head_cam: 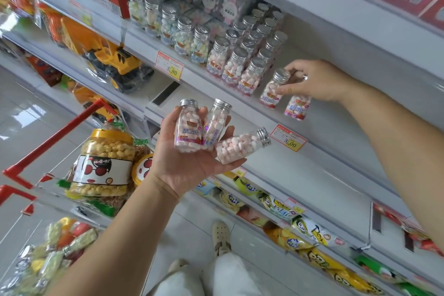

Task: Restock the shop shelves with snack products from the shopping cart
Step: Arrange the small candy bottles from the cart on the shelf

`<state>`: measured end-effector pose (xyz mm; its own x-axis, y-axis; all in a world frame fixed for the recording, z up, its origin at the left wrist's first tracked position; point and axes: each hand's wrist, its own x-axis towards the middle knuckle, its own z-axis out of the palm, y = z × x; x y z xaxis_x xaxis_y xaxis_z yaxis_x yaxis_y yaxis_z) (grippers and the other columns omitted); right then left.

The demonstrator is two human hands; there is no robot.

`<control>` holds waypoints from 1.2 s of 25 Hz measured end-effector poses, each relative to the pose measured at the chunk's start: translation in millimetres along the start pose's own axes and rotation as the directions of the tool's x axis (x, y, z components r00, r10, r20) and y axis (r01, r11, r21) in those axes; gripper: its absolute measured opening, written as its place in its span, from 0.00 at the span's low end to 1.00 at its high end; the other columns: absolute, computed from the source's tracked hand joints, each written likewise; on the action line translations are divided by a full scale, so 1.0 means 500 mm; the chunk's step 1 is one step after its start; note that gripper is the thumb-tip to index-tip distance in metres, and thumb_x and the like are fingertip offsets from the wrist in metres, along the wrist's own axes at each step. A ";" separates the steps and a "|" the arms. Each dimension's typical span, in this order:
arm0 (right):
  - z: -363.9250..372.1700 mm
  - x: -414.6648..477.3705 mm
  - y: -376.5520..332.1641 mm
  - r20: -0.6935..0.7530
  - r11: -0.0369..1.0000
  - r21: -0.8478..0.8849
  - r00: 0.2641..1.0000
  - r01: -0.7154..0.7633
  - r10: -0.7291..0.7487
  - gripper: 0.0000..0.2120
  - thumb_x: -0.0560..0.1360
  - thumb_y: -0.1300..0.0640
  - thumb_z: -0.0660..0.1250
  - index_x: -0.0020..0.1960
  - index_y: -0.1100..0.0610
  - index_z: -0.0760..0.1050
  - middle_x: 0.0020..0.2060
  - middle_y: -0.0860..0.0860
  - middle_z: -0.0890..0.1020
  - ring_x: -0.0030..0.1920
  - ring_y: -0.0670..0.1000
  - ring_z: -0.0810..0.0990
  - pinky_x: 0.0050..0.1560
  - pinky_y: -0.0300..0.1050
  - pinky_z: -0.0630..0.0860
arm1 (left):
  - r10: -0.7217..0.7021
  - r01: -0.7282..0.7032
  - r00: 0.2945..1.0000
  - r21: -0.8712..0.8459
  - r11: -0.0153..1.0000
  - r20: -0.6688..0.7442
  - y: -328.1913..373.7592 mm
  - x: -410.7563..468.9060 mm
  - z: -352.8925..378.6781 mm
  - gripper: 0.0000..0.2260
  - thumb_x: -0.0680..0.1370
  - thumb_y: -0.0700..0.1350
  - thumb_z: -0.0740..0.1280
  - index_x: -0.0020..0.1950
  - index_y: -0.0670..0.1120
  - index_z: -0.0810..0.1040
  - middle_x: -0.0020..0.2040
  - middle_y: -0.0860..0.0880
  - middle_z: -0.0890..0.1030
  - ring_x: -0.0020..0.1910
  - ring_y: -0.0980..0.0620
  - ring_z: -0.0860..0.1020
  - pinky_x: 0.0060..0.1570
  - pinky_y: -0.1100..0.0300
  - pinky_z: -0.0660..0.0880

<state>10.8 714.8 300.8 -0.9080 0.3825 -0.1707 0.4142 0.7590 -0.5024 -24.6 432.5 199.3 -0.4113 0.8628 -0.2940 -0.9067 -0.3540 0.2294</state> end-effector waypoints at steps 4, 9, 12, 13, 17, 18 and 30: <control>0.007 0.011 -0.010 0.019 0.999 0.028 0.999 0.035 -0.036 0.19 0.66 0.49 0.78 0.54 0.51 0.78 0.40 0.41 0.83 0.36 0.36 0.78 0.37 0.29 0.73 | -0.012 0.012 1.000 0.014 1.000 0.001 -0.001 0.018 0.003 0.17 0.78 0.64 0.61 0.48 0.52 0.81 0.60 0.46 0.78 0.56 0.45 0.79 0.61 0.31 0.69; 0.013 0.022 -0.007 0.034 0.996 0.028 0.995 0.090 -0.091 0.18 0.66 0.49 0.79 0.52 0.50 0.77 0.41 0.41 0.84 0.38 0.35 0.79 0.44 0.37 0.75 | -0.003 0.003 1.000 0.009 1.000 0.001 -0.007 0.037 0.016 0.18 0.78 0.64 0.61 0.48 0.52 0.80 0.59 0.46 0.79 0.55 0.45 0.80 0.62 0.30 0.68; -0.005 0.017 0.005 0.058 0.995 -0.051 0.995 0.084 -0.081 0.20 0.65 0.50 0.79 0.52 0.50 0.75 0.43 0.42 0.83 0.41 0.39 0.78 0.45 0.33 0.72 | 0.005 -0.005 1.000 0.002 1.000 0.002 -0.013 0.043 0.016 0.18 0.78 0.64 0.61 0.48 0.52 0.81 0.58 0.46 0.80 0.55 0.45 0.80 0.62 0.30 0.68; -0.014 0.013 0.013 0.035 0.994 -0.068 0.996 0.079 -0.077 0.20 0.65 0.50 0.79 0.52 0.50 0.75 0.43 0.44 0.83 0.42 0.42 0.77 0.45 0.35 0.71 | 0.005 -0.005 1.000 0.005 1.000 0.005 -0.015 0.043 0.017 0.18 0.78 0.64 0.61 0.48 0.52 0.81 0.57 0.46 0.80 0.55 0.45 0.80 0.63 0.29 0.68; -0.015 -0.002 0.046 -0.141 0.990 -0.099 0.984 0.098 -0.112 0.15 0.65 0.50 0.79 0.43 0.53 0.76 0.38 0.50 0.81 0.39 0.49 0.74 0.41 0.40 0.68 | 0.026 -0.026 1.000 -0.012 1.000 -0.001 -0.024 0.047 0.015 0.18 0.78 0.64 0.60 0.48 0.52 0.81 0.58 0.46 0.80 0.55 0.45 0.80 0.64 0.30 0.67; -0.008 -0.007 0.053 -0.152 0.988 -0.113 0.981 0.101 -0.118 0.14 0.65 0.50 0.79 0.42 0.53 0.76 0.37 0.50 0.80 0.39 0.49 0.74 0.41 0.40 0.68 | 0.027 -0.028 1.000 -0.018 0.999 -0.002 -0.027 0.048 0.015 0.18 0.78 0.64 0.60 0.49 0.52 0.80 0.58 0.46 0.80 0.55 0.45 0.80 0.64 0.30 0.67; 0.054 -0.008 0.114 -0.158 0.888 0.454 0.987 0.079 -0.007 0.17 0.70 0.61 0.76 0.54 0.49 0.76 0.49 0.44 0.83 0.49 0.41 0.81 0.62 0.42 0.75 | 0.048 -0.050 0.998 -0.066 0.997 -0.031 -0.048 0.054 0.019 0.19 0.79 0.64 0.59 0.48 0.52 0.81 0.60 0.46 0.79 0.56 0.46 0.79 0.64 0.31 0.67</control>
<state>36.3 742.5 249.9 -0.8896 0.4558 -0.0308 0.2673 0.4648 -0.8441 -13.0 467.7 194.7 -0.4567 0.8335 -0.3110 -0.8894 -0.4195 0.1816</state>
